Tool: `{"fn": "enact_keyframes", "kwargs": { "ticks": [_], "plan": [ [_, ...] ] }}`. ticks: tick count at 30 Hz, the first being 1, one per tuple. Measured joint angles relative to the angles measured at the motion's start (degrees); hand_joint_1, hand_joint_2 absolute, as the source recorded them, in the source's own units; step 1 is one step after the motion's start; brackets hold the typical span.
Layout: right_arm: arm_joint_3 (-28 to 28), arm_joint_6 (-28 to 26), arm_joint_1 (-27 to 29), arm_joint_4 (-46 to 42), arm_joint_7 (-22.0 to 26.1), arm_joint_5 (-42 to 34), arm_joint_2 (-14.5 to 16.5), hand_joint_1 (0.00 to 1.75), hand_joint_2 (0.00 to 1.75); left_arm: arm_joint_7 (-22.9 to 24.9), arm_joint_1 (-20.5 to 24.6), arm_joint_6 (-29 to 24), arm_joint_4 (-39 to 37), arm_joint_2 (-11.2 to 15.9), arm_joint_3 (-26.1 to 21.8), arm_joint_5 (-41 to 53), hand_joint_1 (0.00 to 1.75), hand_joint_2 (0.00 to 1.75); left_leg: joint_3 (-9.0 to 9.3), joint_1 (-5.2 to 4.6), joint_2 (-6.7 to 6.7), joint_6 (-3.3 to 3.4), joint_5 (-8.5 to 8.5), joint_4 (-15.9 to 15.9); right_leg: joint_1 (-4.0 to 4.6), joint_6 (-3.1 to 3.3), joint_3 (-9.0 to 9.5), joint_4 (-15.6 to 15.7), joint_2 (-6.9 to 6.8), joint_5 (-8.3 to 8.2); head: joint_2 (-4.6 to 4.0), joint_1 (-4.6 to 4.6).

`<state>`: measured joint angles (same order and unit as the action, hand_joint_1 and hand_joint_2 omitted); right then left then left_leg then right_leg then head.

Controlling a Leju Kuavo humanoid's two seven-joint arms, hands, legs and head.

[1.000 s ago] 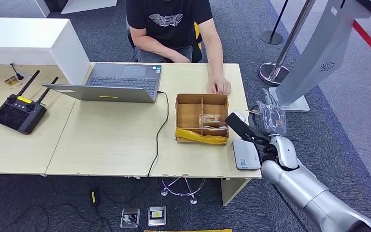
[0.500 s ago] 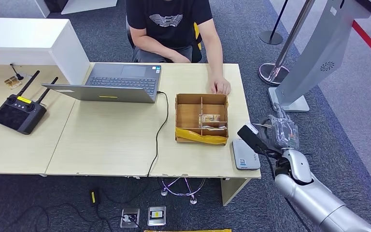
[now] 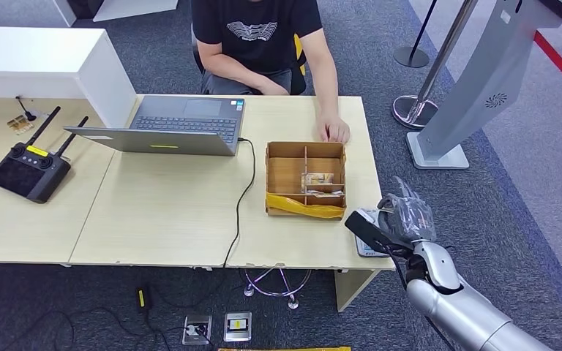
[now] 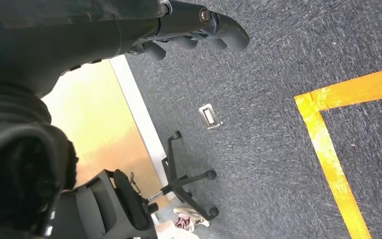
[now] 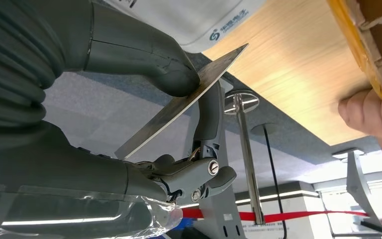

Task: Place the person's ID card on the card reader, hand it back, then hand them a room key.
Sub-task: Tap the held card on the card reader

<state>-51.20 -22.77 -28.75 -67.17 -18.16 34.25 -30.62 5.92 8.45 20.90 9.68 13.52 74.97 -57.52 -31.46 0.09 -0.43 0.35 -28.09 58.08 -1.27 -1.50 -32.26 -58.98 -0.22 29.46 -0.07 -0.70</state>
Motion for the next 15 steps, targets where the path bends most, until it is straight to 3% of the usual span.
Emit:
{"fn": "enact_keyframes", "kwargs": {
  "ticks": [15],
  "plan": [
    [-2.6,-0.2,0.7,0.1,-1.0,-2.9,0.5,1.75,1.75,0.3,0.0,0.0,0.0,0.0,0.0,0.3,0.00,0.00,0.01,0.00,0.03,0.00,0.00,0.0,0.00,0.00,-0.02,0.0,0.02,0.00,0.00,0.00]
  ]
}}
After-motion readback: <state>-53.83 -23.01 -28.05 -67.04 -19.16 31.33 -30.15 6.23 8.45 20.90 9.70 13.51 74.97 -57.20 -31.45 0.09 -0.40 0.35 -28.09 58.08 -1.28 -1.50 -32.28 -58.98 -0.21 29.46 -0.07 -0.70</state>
